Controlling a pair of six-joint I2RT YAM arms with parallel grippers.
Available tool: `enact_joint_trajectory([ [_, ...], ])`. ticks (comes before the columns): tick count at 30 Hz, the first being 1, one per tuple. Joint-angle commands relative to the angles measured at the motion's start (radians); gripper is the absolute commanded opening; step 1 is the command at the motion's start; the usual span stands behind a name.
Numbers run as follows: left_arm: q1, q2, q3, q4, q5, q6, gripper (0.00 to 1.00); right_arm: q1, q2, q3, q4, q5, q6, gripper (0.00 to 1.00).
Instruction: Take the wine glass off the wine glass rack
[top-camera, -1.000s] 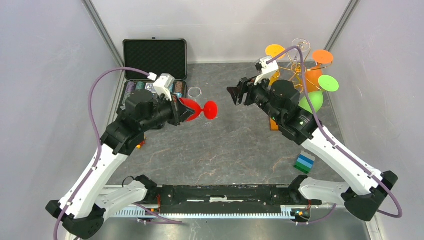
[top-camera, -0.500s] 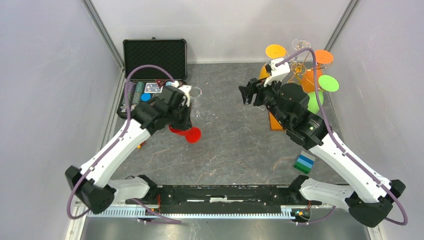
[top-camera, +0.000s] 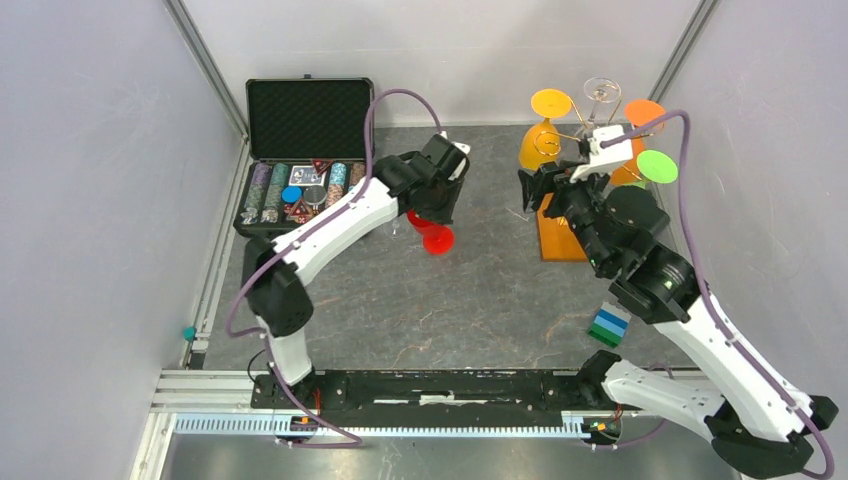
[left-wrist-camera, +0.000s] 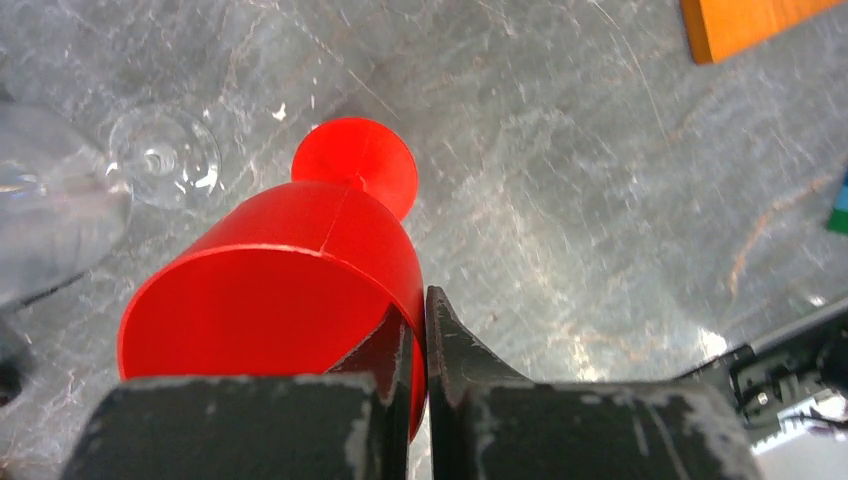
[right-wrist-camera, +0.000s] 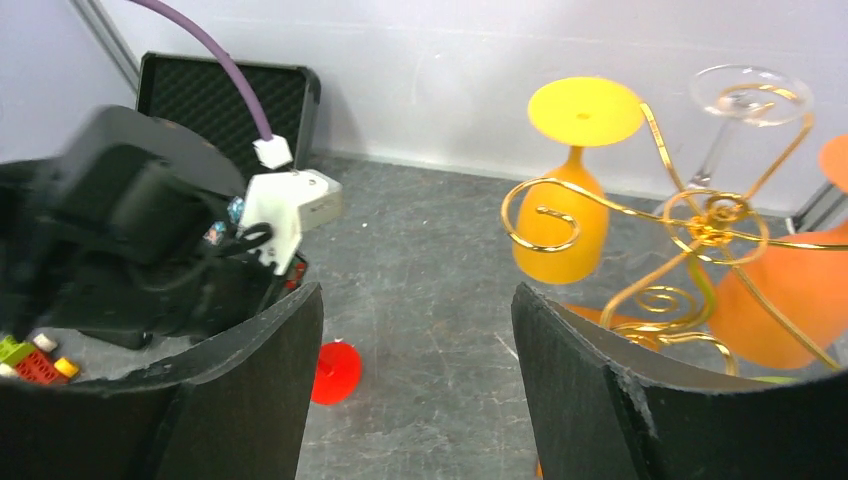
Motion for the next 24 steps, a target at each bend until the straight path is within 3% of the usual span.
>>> enact_joint_trajectory([
  [1,-0.003,0.112,0.151,0.001,-0.063,0.038,0.02,-0.002,-0.061,0.002,-0.002,0.068,-0.053,0.74],
  [13,-0.002,0.340,0.382,-0.088,-0.152,0.075,0.03,-0.002,-0.089,0.019,-0.050,0.106,-0.067,0.75],
  [17,-0.001,0.372,0.411,-0.108,-0.152,0.086,0.10,-0.002,-0.083,0.032,-0.069,0.109,-0.057,0.75],
  [24,0.012,0.375,0.451,-0.117,-0.157,0.090,0.32,-0.002,-0.037,0.105,-0.152,0.132,-0.037,0.75],
])
